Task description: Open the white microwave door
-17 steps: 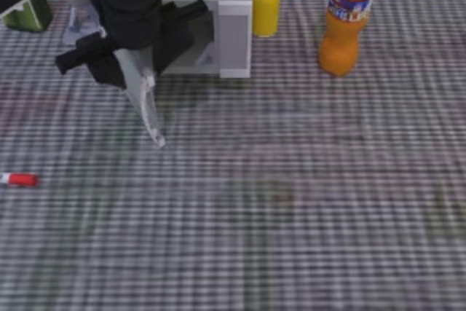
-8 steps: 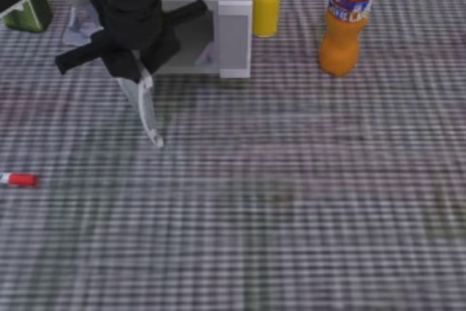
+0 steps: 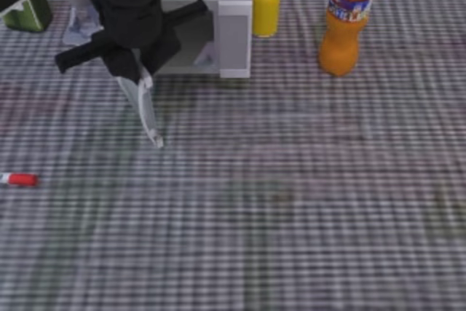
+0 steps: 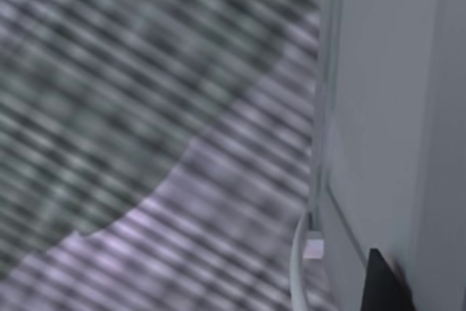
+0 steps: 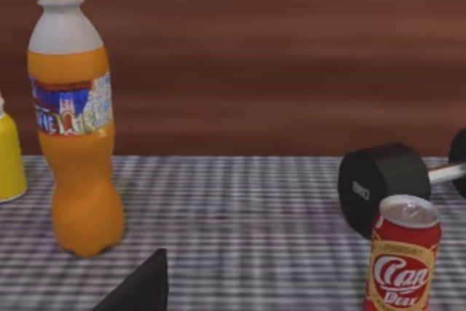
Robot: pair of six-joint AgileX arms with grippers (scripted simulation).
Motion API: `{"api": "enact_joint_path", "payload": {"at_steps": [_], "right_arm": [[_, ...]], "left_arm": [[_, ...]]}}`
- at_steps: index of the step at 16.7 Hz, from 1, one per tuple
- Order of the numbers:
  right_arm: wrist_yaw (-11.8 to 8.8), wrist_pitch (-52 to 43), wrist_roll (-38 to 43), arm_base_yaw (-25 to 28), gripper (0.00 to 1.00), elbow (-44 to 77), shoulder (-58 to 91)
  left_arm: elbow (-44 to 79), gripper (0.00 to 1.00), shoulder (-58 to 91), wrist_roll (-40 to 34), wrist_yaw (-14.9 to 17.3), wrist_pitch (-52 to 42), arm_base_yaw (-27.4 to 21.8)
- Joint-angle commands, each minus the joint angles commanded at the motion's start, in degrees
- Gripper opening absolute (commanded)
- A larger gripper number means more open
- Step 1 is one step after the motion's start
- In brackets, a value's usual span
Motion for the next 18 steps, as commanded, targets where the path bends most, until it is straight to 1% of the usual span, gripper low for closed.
{"api": "enact_joint_path", "payload": {"at_steps": [10,12,18], "right_arm": [[0.0,0.0,0.0,0.0,1.0,0.0,0.0],[0.0,0.0,0.0,0.0,1.0,0.0,0.0],[0.0,0.0,0.0,0.0,1.0,0.0,0.0]], "left_arm": [[14.31,0.0,5.68,3.11,7.82,-12.42,2.97],[15.44,0.0,6.25,3.37,8.45,-13.54,3.21],[14.52,0.0,6.25,3.27,8.46,-12.64,3.03]]}}
